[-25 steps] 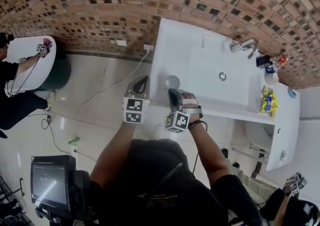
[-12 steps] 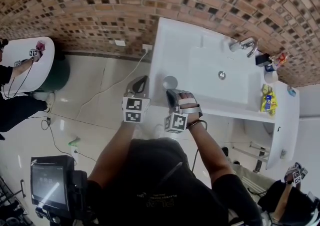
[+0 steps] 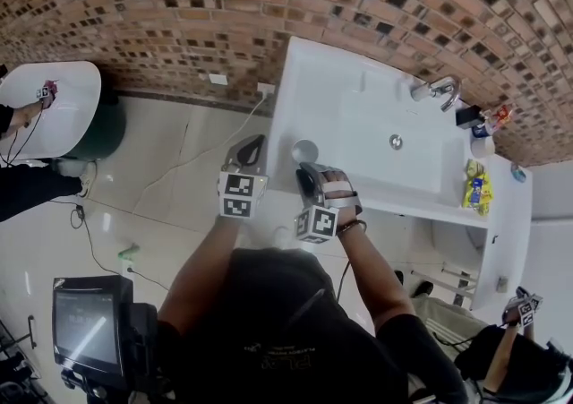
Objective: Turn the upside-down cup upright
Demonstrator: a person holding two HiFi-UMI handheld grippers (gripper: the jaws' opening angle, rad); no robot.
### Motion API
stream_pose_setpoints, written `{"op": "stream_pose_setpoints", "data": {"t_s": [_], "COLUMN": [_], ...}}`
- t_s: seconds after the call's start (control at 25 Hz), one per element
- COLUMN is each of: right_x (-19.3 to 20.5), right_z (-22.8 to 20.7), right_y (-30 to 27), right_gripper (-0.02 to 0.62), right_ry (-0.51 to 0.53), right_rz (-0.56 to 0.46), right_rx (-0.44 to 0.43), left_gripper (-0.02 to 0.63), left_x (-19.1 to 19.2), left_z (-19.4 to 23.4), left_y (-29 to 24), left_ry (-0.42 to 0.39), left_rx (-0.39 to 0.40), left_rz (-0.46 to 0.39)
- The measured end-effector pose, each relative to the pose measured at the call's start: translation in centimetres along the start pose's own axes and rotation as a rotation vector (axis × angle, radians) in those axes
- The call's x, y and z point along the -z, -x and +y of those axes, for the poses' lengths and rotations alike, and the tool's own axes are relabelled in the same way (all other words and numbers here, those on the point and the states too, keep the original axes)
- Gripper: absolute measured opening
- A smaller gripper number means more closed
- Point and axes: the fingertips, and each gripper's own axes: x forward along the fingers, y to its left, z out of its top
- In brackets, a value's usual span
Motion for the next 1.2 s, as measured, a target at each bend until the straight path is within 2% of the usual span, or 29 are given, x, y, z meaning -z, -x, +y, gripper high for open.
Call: {"op": "stream_pose_setpoints", "data": {"t_s": [0.2,0.36,0.64,1.0,1.2], "right_x": [-0.3,0.2,1.6,3.2,3.7], "right_z": [-2.6,-4.4,-6.9,-8.0,-7.8], "right_y": [1.0,1.8,3.3,4.7,5.2], "right_gripper": [0.075,0.067,0.042,0.023,0.014], "right_ry": [-0.124,-0.243,-0.544,-0.918,-0.98], "right_rz": [-0.023,-0.025,-0.059,-0.143,-0.146], "right_rx": [0.078,0.123,0.174,0.208,0.246], "left_gripper": [-0.003,-0.003,-0.003,-0.003,-0.003], "left_x": [-0.8,-0.9,-1.3,0.0,0.3], "left_z": [-0.5,-0.8,-1.0,-0.9,-0.9], "left_y": [0.4,0.8,1.4,1.8,2.1], "left_ry": [-0.053,-0.061,-0.055,0.007,0.052], "left_rx": [-0.001,0.002,0.003,0.008,0.0], "left_rz": [-0.005,-0.01,-0.018,-0.017,-0.008]}}
